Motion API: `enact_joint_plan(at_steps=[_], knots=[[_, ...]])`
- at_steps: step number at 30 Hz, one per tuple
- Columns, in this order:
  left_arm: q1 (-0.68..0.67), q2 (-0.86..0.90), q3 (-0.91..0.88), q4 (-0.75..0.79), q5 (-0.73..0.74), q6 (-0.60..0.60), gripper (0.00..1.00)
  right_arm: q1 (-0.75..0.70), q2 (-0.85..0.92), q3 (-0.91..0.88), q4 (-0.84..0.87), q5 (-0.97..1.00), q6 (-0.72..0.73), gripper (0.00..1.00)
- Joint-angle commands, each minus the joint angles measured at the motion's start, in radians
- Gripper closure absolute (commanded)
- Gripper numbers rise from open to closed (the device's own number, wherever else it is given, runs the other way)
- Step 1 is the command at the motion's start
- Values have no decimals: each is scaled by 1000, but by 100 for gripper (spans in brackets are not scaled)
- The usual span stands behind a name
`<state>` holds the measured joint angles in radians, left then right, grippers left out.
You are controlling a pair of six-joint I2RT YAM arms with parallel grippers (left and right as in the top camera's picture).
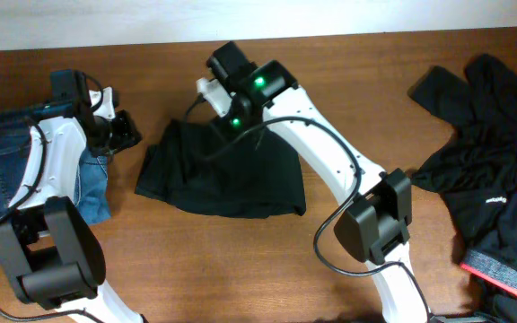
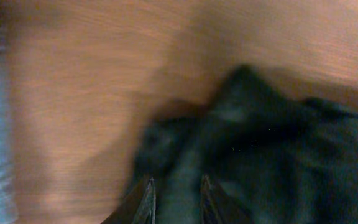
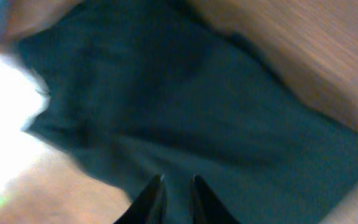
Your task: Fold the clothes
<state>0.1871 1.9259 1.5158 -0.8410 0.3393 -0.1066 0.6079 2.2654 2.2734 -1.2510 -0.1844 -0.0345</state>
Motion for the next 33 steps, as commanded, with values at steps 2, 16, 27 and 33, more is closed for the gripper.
enact_joint_plan(at_steps=[2,16,27,33], knots=[[-92,-25,13,39,287,103,75,-69,-34,8,-31,243,153,76],[-404,-25,13,150,283,244,87,-389,-34,8,-218,240,156,75],[-456,-23,-60,89,177,244,88,-443,-32,-118,-209,-3,47,76],[-420,-17,-207,106,-41,260,87,-445,-32,-138,-210,-3,46,76]])
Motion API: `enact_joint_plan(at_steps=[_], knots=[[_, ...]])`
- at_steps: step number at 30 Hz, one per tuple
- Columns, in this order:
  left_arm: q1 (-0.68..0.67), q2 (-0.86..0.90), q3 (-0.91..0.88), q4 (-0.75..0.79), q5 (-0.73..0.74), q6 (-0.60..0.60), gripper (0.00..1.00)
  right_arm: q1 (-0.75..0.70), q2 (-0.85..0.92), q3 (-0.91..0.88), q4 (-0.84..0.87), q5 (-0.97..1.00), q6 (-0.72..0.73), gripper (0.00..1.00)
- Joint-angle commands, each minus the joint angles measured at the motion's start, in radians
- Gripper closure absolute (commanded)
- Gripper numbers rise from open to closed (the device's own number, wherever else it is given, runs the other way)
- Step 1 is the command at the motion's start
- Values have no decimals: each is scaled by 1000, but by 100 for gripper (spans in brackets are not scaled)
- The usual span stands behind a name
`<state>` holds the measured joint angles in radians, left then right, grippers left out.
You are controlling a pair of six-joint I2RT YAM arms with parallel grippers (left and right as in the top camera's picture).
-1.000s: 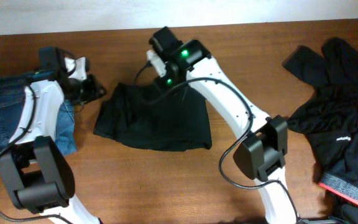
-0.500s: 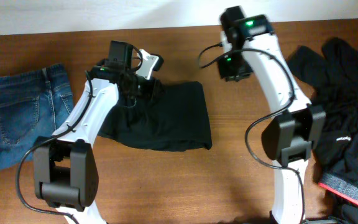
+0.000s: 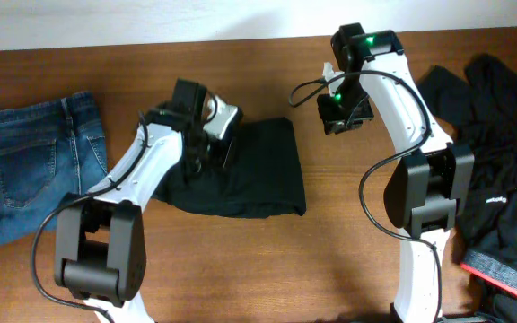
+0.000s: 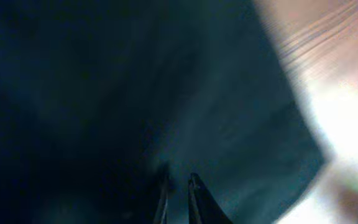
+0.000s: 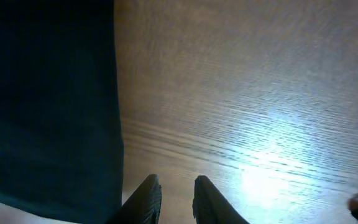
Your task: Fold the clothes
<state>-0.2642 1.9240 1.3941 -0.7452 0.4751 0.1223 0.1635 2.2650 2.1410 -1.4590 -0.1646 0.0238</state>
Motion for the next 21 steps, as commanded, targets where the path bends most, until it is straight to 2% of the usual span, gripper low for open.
enact_joint_plan(at_steps=[1,5,10,14,18,21], knots=[[47,-14,-109,27,-204,29,88,0,-31,-6,-2,-23,-13,76],[126,-9,-193,134,-209,-34,86,0,-31,-6,-1,-15,-13,76],[152,-8,-220,219,-210,-53,76,0,-31,-6,-2,-15,-17,76],[152,-9,-219,231,-201,-53,64,0,-31,-6,-4,-15,-17,76],[152,-27,-172,202,-132,-54,60,0,-31,-6,-3,-15,-21,77],[152,-63,-105,159,-132,-53,56,0,-31,-6,-3,-15,-21,77]])
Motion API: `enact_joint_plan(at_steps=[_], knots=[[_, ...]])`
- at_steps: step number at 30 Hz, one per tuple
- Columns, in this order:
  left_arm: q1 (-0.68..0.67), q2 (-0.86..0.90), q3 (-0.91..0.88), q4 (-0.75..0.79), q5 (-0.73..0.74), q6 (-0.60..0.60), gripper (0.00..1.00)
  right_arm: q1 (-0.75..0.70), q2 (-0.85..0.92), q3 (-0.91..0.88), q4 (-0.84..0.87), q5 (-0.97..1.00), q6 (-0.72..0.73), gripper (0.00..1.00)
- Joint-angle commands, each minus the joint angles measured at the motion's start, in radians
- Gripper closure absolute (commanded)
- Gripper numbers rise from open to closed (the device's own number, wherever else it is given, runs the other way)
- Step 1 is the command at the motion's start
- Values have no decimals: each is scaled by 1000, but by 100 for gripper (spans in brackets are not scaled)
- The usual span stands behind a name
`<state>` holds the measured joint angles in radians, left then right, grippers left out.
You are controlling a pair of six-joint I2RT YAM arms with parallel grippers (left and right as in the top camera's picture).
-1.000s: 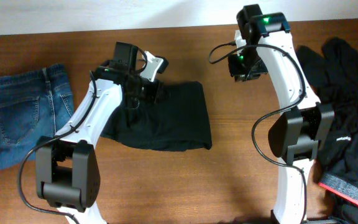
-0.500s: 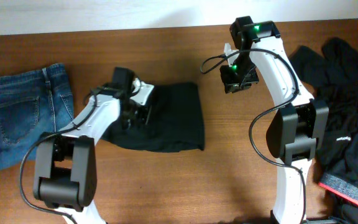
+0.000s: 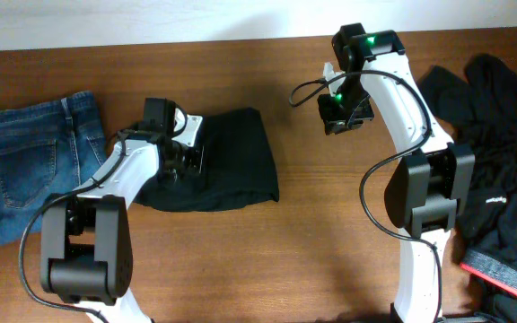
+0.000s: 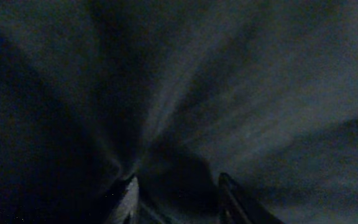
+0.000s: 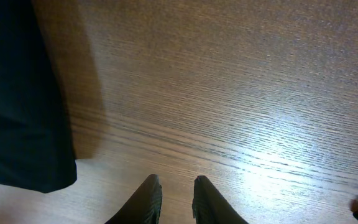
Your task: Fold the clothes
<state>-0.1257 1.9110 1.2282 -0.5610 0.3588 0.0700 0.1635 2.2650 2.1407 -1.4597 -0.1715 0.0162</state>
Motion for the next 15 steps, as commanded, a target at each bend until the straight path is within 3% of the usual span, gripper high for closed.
enact_joint_plan(at_steps=[1,4,6,8,12,15], knots=[[14,-66,81,-36,-15,-1,54,0,-31,-5,-3,-8,-14,76],[19,-126,171,-107,-14,-3,54,0,-31,-5,-4,-10,-45,77],[19,-151,192,-140,-14,-38,59,0,-31,-5,-3,-42,-109,77],[18,-167,192,-180,-16,-132,74,0,-31,-5,-3,-92,-203,76],[17,-160,178,-341,-69,-426,75,0,-31,-5,19,-98,-230,70],[17,-160,147,-422,-68,-505,75,0,-31,-5,43,-100,-241,64]])
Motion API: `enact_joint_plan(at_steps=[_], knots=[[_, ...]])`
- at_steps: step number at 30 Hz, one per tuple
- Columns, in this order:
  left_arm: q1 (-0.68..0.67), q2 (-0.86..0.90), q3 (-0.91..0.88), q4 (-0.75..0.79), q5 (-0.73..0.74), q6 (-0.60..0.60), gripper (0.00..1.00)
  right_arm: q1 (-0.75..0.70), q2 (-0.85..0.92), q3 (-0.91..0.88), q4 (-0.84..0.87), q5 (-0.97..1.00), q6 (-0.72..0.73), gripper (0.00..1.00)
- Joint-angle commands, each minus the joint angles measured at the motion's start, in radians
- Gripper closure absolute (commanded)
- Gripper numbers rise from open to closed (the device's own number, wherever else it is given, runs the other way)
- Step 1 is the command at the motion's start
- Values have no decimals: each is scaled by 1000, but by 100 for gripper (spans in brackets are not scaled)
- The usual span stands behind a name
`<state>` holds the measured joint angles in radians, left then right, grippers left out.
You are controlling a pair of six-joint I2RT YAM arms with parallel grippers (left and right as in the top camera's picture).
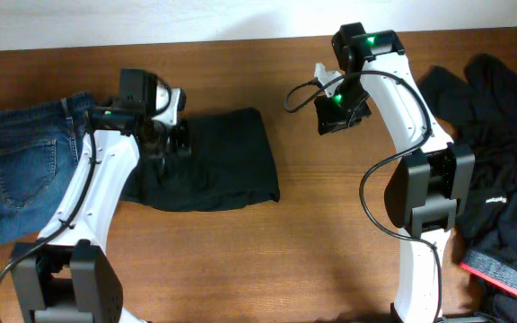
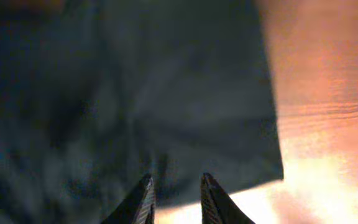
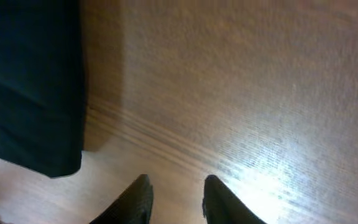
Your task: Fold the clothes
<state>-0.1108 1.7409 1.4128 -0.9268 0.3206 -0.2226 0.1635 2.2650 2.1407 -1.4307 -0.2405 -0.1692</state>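
A black garment [image 1: 214, 161] lies folded into a rough rectangle on the wooden table [image 1: 330, 233]. My left gripper [image 1: 164, 136] hovers over its upper left part, open, with nothing between its fingers. In the left wrist view the dark cloth [image 2: 135, 93] fills most of the picture, and my left gripper [image 2: 176, 199] shows a clear gap. My right gripper [image 1: 335, 112] stands open over bare wood to the right of the garment. The right wrist view shows my right gripper [image 3: 179, 199] empty, with the garment's edge [image 3: 30, 81] at the left.
Folded blue jeans [image 1: 25, 170] lie at the far left, close to the black garment. A heap of dark unfolded clothes [image 1: 492, 152] covers the right end of the table, with a red-trimmed piece [image 1: 501, 274] at its lower edge.
My left gripper was pressed into the black garment's left part; now it is higher and further up-left, open and clear of the cloth. The garment has stayed put. The right gripper's jaws stand slightly wider.
First my right gripper was on the spread black garment and the left was by the jeans. Then the right stood off over bare wood and the left was on the garment. The garment then lay further left, nearer the jeans, and remains there with both grippers off it.
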Motion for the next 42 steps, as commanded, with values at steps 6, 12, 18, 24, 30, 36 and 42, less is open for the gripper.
enact_joint_plan(at_steps=[6,12,18,24,30,36,42], knots=[[2,10,-104,-158,-29,-325,75,0,-31,-5,20,-37,-154,48],[-14,10,-216,-74,-29,-385,71,0,-31,-5,29,-37,-164,36],[-40,10,-326,11,-28,-513,70,0,-31,-5,29,-37,-175,29],[-40,10,-351,80,1,-551,70,0,-31,-5,29,-37,-175,24],[-40,10,-351,220,63,-503,70,0,-31,-5,31,-39,-175,23],[-45,-21,-341,343,200,-240,73,9,-31,-5,6,-127,-214,23],[-43,-108,-302,446,169,-4,73,14,-31,-5,-2,-165,-189,20]])
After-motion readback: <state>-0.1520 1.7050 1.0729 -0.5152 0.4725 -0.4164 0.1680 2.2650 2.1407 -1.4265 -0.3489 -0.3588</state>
